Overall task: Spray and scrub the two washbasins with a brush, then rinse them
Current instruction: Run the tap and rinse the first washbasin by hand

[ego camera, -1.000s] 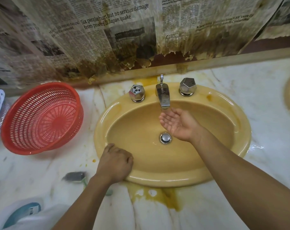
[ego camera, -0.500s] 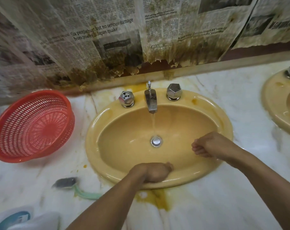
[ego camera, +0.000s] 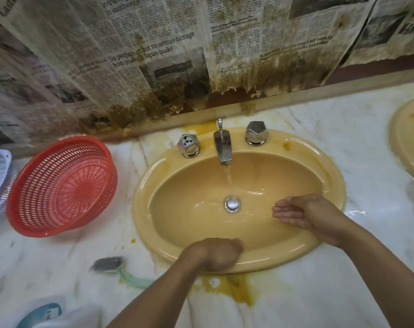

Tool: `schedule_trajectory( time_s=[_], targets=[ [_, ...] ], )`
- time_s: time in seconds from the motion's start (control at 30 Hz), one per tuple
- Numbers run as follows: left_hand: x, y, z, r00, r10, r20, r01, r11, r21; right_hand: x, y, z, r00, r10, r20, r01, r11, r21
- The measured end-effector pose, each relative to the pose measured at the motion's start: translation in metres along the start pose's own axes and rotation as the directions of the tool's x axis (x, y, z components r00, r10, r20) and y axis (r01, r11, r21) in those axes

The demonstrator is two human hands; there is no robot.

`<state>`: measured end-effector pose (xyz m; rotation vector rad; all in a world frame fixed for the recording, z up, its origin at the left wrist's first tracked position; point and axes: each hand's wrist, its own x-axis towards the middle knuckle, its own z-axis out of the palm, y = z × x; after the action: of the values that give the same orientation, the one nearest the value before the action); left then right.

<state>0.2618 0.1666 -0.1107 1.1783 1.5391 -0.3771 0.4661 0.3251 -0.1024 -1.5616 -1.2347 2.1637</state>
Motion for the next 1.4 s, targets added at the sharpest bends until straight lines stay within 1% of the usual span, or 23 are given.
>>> schedule_trajectory(
  time_s=[0.1, 0.2, 0.3, 0.37, 0.43, 0.5, 0.57, 0.6, 0.67, 0.7, 0.77, 0.83, 0.87, 0.93, 0.97, 1.03, 1.1, 1.17, 1.23, 1.3, 1.33, 1.37, 1.4],
  targets=[
    [-0.020, -0.029, -0.007, 1.000, -0.006, -0.021, 0.006, 1.000, -0.015, 0.010, -0.002, 0.020, 0.998, 0.063, 0.010, -0.063, 0.998, 0.025],
    [-0.039, -0.080, -0.022, 0.985, -0.117, -0.129, 0.136, 0.980, 0.146, 0.035, -0.008, 0.050, 0.990, 0.108, 0.087, -0.122, 0.976, 0.182],
    [-0.046, -0.099, -0.026, 0.973, -0.127, -0.195, 0.177, 0.949, 0.263, 0.066, -0.022, 0.086, 0.968, 0.143, 0.204, -0.223, 0.864, 0.451],
    [-0.043, -0.094, -0.021, 0.972, -0.126, -0.199, 0.181, 0.940, 0.290, 0.083, -0.031, 0.106, 0.958, 0.159, 0.239, -0.269, 0.788, 0.554],
    [-0.040, -0.091, -0.014, 0.967, -0.114, -0.229, 0.182, 0.935, 0.305, 0.093, -0.038, 0.119, 0.956, 0.163, 0.244, -0.280, 0.756, 0.592],
    [-0.038, -0.095, -0.011, 0.963, -0.120, -0.241, 0.190, 0.938, 0.291, 0.095, -0.044, 0.124, 0.954, 0.164, 0.249, -0.282, 0.771, 0.571],
    [-0.033, -0.099, -0.013, 0.966, -0.134, -0.223, 0.199, 0.933, 0.300, 0.090, -0.045, 0.124, 0.946, 0.166, 0.280, -0.280, 0.851, 0.444],
    [-0.029, -0.098, -0.015, 0.970, -0.141, -0.199, 0.200, 0.927, 0.317, 0.086, -0.044, 0.122, 0.933, 0.178, 0.312, -0.280, 0.905, 0.321],
    [-0.015, -0.090, -0.015, 0.982, -0.144, -0.120, 0.178, 0.920, 0.348, 0.071, -0.039, 0.116, 0.898, 0.248, 0.365, -0.245, 0.968, -0.056],
    [-0.007, -0.081, -0.014, 0.990, -0.119, -0.076, 0.138, 0.930, 0.342, 0.063, -0.037, 0.113, 0.893, 0.284, 0.349, -0.196, 0.944, -0.266],
    [0.015, -0.062, -0.009, 0.999, -0.041, 0.020, 0.035, 0.974, 0.222, 0.056, -0.032, 0.103, 0.942, 0.243, 0.231, -0.046, 0.776, -0.630],
    [0.034, -0.045, -0.008, 0.994, 0.035, 0.108, -0.046, 0.994, 0.096, 0.059, -0.029, 0.093, 0.993, 0.085, 0.076, 0.009, 0.601, -0.799],
    [0.044, -0.041, -0.010, 0.991, 0.053, 0.126, -0.064, 0.994, 0.087, 0.061, -0.029, 0.088, 0.999, 0.031, 0.022, -0.003, 0.635, -0.772],
    [0.060, -0.042, -0.013, 0.998, 0.004, 0.070, -0.016, 0.985, 0.170, 0.062, -0.032, 0.085, 1.000, -0.012, -0.002, 0.009, 0.839, -0.545],
    [0.066, -0.046, -0.014, 0.999, -0.044, 0.008, 0.041, 0.973, 0.227, 0.060, -0.036, 0.087, 1.000, -0.020, 0.014, 0.024, 0.901, -0.432],
    [0.072, -0.050, -0.014, 0.988, -0.105, -0.111, 0.133, 0.949, 0.287, 0.056, -0.046, 0.093, 0.998, -0.018, 0.068, 0.036, 0.964, -0.263],
    [0.073, -0.048, -0.012, 0.986, -0.115, -0.117, 0.143, 0.954, 0.265, 0.059, -0.054, 0.101, 0.988, 0.021, 0.152, -0.017, 0.999, -0.029],
    [0.067, -0.042, -0.012, 0.998, -0.066, 0.001, 0.064, 0.980, 0.191, 0.061, -0.060, 0.109, 0.972, 0.082, 0.220, -0.143, 0.950, 0.278],
    [0.053, -0.040, -0.011, 0.989, 0.000, 0.146, -0.012, 0.997, 0.080, 0.062, -0.060, 0.116, 0.959, 0.107, 0.261, -0.209, 0.893, 0.399],
    [0.032, -0.043, -0.014, 0.981, 0.015, 0.191, -0.006, 0.999, -0.049, 0.053, -0.057, 0.121, 0.910, 0.152, 0.385, -0.250, 0.942, 0.221],
    [0.021, -0.045, -0.018, 0.976, 0.037, 0.214, -0.017, 0.995, -0.094, 0.043, -0.054, 0.121, 0.868, 0.220, 0.446, -0.245, 0.969, -0.001],
    [0.011, -0.048, -0.022, 0.971, 0.061, 0.231, -0.032, 0.992, -0.126, 0.033, -0.050, 0.118, 0.838, 0.306, 0.452, -0.197, 0.942, -0.272],
    [0.004, -0.052, -0.026, 0.970, 0.072, 0.232, -0.041, 0.990, -0.136, 0.025, -0.046, 0.114, 0.851, 0.351, 0.391, -0.099, 0.838, -0.537]
  ],
)
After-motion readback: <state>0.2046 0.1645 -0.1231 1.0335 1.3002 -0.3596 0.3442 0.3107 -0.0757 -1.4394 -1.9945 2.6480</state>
